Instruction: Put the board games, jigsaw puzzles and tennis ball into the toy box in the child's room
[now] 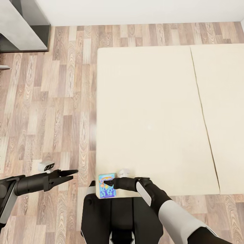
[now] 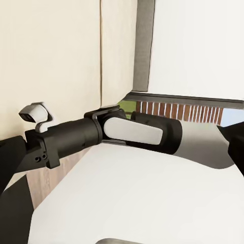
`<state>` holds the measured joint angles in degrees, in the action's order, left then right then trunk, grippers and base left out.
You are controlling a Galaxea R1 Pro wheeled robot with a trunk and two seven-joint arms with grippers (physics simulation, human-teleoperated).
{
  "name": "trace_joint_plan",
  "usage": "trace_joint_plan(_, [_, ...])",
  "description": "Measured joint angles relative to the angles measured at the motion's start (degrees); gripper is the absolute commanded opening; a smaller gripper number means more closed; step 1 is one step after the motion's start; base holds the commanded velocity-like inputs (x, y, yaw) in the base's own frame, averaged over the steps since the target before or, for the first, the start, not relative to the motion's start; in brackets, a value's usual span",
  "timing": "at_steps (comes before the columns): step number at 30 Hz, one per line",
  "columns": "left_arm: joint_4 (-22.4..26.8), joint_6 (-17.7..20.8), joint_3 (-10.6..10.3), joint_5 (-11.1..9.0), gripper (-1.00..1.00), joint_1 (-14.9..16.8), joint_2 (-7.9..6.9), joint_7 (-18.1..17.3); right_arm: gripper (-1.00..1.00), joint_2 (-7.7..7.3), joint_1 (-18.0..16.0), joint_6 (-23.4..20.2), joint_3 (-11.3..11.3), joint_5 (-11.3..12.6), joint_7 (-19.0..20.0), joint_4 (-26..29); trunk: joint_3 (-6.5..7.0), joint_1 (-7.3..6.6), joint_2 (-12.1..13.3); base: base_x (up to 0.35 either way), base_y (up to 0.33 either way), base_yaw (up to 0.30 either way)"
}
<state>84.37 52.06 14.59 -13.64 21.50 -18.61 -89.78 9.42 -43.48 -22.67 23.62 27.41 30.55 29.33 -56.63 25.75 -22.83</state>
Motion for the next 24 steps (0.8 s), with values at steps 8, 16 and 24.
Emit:
trace_joint_plan(8, [-0.01,-0.01,0.00,-0.01,1.00,0.00,0.00,0.00,1.00,-0.04,0.00,-0.01,-0.01,0.00,0.00,0.00,0.00,0.00,0.00,0.000,0.128,0.000])
trace_joint_plan(16, [-0.01,0.00,0.00,-0.01,1.00,-0.02,-0.01,0.00,1.00,-0.04,0.00,-0.61,-0.05,0.08,0.01,-0.01,0.00,0.00,0.00,0.000,0.009,0.000])
trace_joint_plan(24, [-0.01,-0.01,0.00,-0.01,1.00,-0.01,-0.01,0.00,1.00,-0.14,0.00,-0.80,-0.13,0.10,0.02,0.00,0.00,0.00,0.00,0.000,0.000,0.000])
